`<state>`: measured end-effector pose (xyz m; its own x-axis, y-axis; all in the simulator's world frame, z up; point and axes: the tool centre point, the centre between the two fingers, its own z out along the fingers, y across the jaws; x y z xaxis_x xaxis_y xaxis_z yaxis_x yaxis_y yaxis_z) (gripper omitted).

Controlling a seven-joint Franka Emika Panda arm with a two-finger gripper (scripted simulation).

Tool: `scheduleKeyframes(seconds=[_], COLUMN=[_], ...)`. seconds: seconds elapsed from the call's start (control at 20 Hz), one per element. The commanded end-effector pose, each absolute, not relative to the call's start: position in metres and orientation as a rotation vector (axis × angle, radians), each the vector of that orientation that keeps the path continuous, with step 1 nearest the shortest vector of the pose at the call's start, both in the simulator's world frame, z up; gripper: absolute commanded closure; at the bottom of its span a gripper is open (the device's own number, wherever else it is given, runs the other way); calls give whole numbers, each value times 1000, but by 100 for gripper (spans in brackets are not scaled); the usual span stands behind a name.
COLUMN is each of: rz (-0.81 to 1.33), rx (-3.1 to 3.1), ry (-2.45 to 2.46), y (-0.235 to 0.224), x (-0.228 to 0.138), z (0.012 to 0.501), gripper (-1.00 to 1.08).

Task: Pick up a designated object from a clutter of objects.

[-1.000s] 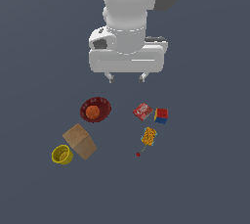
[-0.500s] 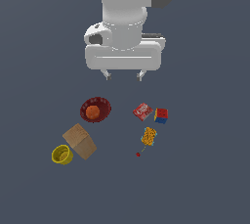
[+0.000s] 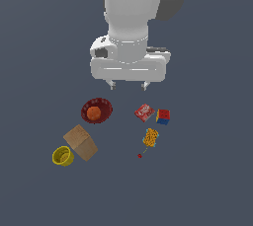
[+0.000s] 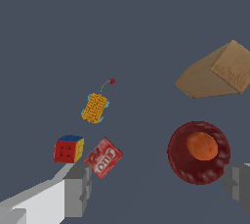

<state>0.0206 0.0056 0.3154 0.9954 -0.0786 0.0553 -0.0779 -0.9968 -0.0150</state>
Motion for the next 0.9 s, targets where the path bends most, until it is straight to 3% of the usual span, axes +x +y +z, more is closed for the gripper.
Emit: scheduleKeyframes(seconds=[0.0, 0.85], rz=[-81, -24], rx=[-3123, -3088], ry=[156, 534], y=[10, 71], x=[28, 84], z=[303, 150], gripper=[-92, -92])
